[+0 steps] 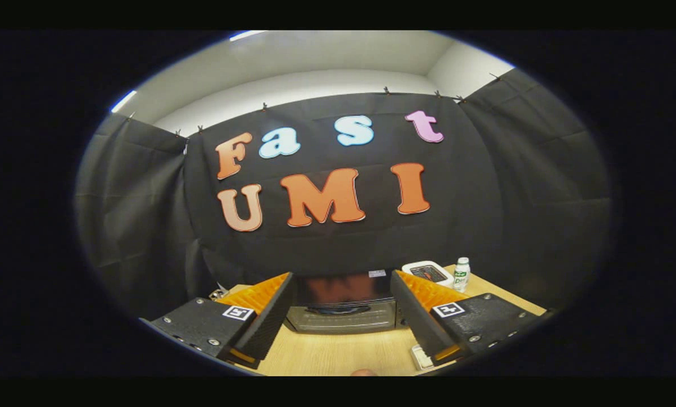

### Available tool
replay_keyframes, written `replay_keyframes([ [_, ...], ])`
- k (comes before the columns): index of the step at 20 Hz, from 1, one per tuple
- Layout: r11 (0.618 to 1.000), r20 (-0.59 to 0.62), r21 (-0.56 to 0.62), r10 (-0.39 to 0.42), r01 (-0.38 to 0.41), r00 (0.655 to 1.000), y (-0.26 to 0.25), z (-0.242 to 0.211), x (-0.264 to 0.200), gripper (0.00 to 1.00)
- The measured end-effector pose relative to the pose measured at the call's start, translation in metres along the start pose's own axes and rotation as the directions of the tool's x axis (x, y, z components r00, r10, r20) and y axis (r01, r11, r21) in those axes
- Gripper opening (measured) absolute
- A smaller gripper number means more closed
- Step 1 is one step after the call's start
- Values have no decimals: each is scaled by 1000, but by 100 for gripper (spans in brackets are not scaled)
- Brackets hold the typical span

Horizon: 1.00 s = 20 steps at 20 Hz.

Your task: Open the toaster oven, put the food inside, and close the toaster oven door.

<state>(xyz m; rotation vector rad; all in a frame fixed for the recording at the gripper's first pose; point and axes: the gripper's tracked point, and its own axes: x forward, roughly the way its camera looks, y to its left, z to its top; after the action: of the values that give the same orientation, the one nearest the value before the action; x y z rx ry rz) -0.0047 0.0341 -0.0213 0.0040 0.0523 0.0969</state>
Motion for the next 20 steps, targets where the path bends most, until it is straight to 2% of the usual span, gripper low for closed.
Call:
replay_keyframes([
  [3,999,60,-42,-23,26,998,-1,10,-3,99],
  [9,999,3,-14,37,-37,999,22,-19,25,99],
  [16,996,-159,-52,59,-68,985,51,-93,87,99],
  [20,994,-234,-94,30,-53,972,50,-128,124,99],
])
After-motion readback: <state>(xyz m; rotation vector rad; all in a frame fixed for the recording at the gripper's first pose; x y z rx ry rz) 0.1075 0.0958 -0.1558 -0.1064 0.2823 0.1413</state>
